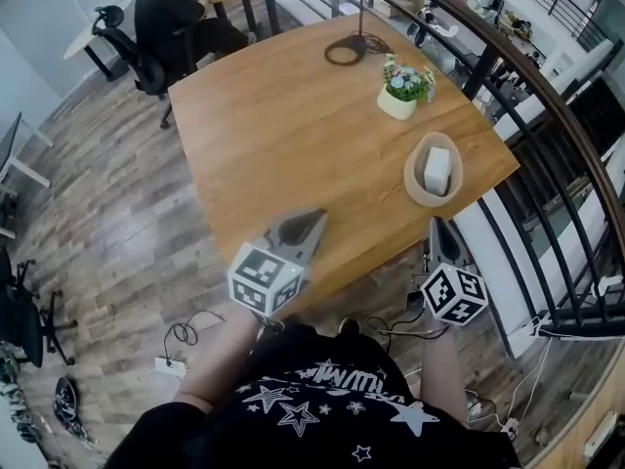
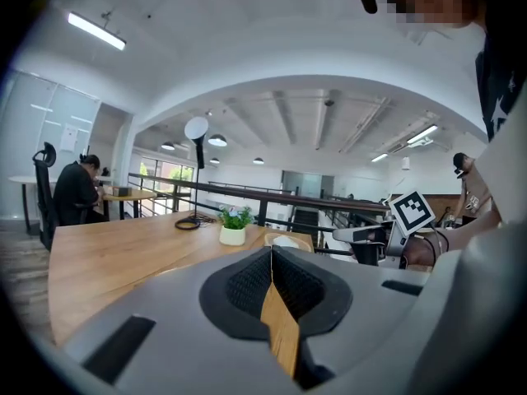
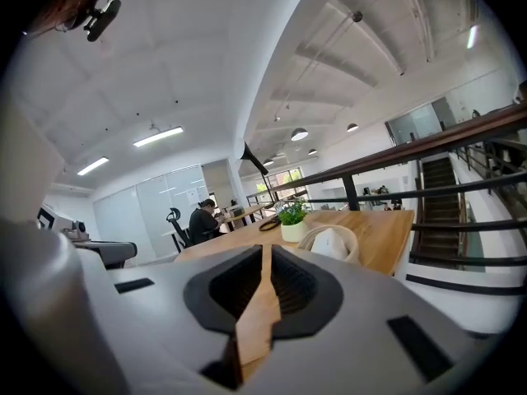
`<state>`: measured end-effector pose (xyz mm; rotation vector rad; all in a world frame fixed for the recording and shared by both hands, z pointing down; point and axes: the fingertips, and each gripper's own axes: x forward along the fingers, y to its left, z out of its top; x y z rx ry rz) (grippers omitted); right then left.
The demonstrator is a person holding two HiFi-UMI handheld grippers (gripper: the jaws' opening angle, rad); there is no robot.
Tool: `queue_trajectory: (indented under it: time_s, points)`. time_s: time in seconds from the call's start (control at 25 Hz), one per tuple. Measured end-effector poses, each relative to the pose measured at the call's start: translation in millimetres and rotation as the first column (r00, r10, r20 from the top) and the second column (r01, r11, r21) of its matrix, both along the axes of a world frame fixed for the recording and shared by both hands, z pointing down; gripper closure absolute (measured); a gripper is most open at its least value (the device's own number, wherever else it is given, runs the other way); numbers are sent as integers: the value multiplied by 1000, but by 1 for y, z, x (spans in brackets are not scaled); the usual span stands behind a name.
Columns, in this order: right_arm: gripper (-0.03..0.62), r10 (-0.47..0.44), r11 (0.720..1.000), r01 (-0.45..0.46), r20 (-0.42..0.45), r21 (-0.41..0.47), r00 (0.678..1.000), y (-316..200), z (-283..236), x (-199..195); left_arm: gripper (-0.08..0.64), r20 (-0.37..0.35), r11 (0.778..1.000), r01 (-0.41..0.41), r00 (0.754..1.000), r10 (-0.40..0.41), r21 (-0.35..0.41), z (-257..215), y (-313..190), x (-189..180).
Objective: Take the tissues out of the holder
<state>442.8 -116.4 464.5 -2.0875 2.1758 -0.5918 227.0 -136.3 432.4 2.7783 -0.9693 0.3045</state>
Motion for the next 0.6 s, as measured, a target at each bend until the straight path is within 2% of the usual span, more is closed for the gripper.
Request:
queue_trajectory:
  time_s: [0.28, 0.6]
  points:
    - [551, -111, 994, 111, 2, 7, 994, -10, -3, 9, 545, 18, 993, 120, 993, -120, -8, 1, 14, 6]
    - [551, -132, 991, 132, -28, -22, 991, -14, -4, 15, 545, 17, 992, 126, 992, -126, -28, 7, 22, 11]
